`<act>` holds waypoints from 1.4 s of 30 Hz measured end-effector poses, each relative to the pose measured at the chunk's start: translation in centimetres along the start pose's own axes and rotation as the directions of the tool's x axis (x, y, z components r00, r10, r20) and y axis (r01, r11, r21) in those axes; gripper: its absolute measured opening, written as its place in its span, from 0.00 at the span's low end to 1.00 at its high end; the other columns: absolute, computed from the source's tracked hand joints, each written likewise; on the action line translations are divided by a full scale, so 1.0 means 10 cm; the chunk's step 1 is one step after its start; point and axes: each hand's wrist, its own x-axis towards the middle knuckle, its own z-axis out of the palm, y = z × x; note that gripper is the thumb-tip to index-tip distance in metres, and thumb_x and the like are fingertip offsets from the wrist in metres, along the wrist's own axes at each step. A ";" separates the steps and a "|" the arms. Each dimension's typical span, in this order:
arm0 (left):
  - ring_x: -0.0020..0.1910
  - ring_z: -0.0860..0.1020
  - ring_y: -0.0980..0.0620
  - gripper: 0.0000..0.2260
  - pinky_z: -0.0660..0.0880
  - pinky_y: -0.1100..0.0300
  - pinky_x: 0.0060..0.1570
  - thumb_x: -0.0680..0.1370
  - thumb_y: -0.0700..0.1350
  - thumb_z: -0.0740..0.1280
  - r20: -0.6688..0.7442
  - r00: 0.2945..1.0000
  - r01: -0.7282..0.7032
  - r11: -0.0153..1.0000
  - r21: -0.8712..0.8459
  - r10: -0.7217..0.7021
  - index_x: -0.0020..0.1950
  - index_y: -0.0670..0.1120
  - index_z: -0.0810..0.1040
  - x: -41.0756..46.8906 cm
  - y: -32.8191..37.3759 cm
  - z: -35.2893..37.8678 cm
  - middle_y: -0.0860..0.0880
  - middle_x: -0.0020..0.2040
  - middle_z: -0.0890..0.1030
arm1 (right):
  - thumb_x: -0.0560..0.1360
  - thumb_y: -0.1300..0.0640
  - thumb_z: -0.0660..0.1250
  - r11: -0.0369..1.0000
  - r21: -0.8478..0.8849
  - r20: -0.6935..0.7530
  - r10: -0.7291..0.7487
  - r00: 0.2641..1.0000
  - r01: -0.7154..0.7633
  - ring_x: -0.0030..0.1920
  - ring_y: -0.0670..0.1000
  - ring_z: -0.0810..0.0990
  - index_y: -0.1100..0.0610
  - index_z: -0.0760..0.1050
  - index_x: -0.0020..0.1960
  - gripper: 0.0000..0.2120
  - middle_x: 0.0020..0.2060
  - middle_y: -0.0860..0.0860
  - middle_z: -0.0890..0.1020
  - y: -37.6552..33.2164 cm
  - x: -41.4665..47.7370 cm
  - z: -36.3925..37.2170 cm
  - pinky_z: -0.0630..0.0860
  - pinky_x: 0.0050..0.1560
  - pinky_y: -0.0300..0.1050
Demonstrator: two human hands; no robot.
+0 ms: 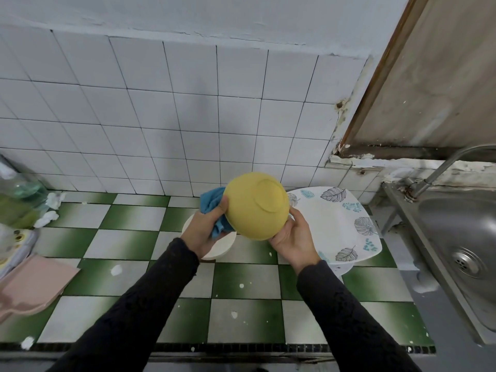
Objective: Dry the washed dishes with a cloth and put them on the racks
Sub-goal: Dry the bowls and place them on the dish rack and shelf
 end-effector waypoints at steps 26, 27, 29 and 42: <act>0.41 0.76 0.52 0.10 0.75 0.62 0.38 0.82 0.55 0.61 0.071 0.922 -0.332 0.686 0.648 0.380 0.59 0.53 0.74 0.09 -0.06 0.33 0.54 0.43 0.77 | 0.86 0.53 0.57 0.499 -0.820 0.173 -0.251 0.952 0.280 0.52 0.56 0.80 0.55 0.80 0.52 0.14 0.51 0.57 0.83 0.05 -0.30 0.63 0.76 0.61 0.58; 0.51 0.77 0.54 0.12 0.76 0.63 0.49 0.81 0.53 0.62 0.128 0.888 -0.408 0.627 0.663 0.442 0.64 0.53 0.74 0.05 -0.10 0.35 0.54 0.52 0.78 | 0.86 0.54 0.57 0.531 -0.799 0.155 -0.271 0.950 0.282 0.51 0.56 0.80 0.57 0.80 0.52 0.15 0.50 0.59 0.83 0.05 -0.29 0.64 0.76 0.60 0.58; 0.66 0.71 0.54 0.20 0.68 0.59 0.66 0.79 0.51 0.64 0.292 0.800 -0.547 0.436 0.715 0.524 0.71 0.52 0.71 0.02 -0.19 0.38 0.54 0.67 0.74 | 0.86 0.56 0.56 0.586 -0.763 0.117 -0.290 0.950 0.273 0.55 0.56 0.81 0.55 0.81 0.54 0.15 0.54 0.59 0.84 0.03 -0.29 0.66 0.77 0.62 0.56; 0.59 0.78 0.45 0.17 0.77 0.46 0.55 0.83 0.56 0.57 -0.198 0.977 -0.063 0.995 0.079 0.078 0.63 0.49 0.77 0.06 -0.06 0.22 0.43 0.60 0.80 | 0.86 0.53 0.57 0.990 -0.011 -0.272 -0.135 0.953 0.137 0.47 0.54 0.78 0.56 0.76 0.58 0.10 0.50 0.54 0.80 -0.08 -0.32 0.69 0.75 0.49 0.58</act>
